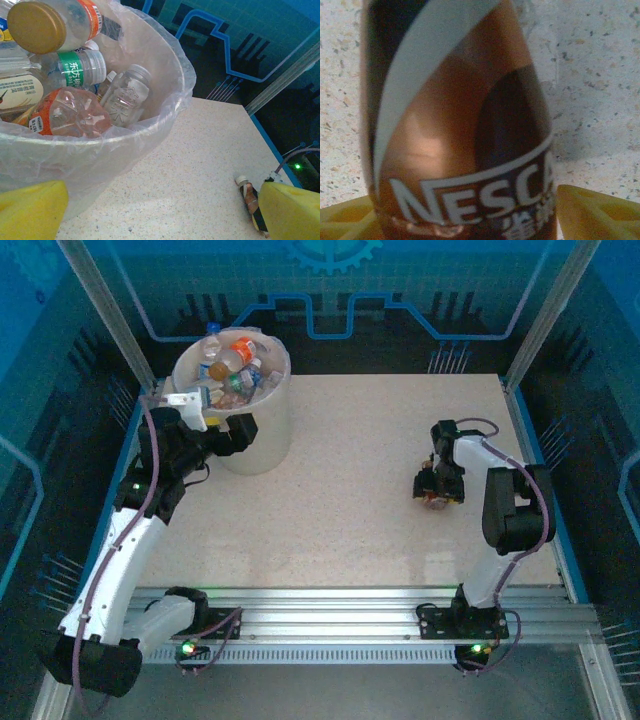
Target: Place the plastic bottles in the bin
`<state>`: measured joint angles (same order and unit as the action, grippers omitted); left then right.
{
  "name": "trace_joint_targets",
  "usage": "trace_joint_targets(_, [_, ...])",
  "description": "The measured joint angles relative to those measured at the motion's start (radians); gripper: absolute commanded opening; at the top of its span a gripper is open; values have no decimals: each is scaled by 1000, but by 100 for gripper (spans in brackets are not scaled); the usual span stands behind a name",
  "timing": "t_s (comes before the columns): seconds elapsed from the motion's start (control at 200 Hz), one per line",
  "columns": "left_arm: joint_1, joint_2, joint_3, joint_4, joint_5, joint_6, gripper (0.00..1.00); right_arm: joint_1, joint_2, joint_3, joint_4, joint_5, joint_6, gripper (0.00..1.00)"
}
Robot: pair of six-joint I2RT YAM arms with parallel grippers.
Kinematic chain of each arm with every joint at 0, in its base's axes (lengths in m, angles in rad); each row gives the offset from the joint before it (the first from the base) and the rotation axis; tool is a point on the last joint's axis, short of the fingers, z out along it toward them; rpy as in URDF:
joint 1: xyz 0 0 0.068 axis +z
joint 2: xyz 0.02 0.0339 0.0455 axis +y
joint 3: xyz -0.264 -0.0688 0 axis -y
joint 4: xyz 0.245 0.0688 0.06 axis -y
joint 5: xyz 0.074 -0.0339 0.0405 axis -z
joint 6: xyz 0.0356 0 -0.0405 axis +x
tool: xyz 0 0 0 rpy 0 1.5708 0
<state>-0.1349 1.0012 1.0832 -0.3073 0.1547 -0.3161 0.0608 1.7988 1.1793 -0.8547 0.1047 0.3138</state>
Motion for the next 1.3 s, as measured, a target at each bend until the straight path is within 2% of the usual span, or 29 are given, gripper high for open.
trace_joint_targets(0.215, [-1, 2, -5, 3, -1, 0, 99, 24, 0, 0, 18, -1, 0, 65])
trace_joint_targets(0.525, [-1, 7, -14, 5, -31, -13, 99, 67, 4, 5, 34, 13, 3, 48])
trace_joint_targets(0.645, [-1, 7, -18, 7, -37, -24, 99, 98, 4, 7, 33, 21, 3, 46])
trace_joint_targets(0.825, [-1, 7, -20, 11, -38, -34, 99, 179, -31, 31, 33, 43, -4, 40])
trace_joint_targets(1.076, [-46, 17, -20, 62, -38, -48, 99, 330, -178, 97, 77, 41, -43, 38])
trace_joint_targets(1.301, [-130, 82, -20, 117, -26, -49, 99, 448, -252, 121, 177, -72, -80, 38])
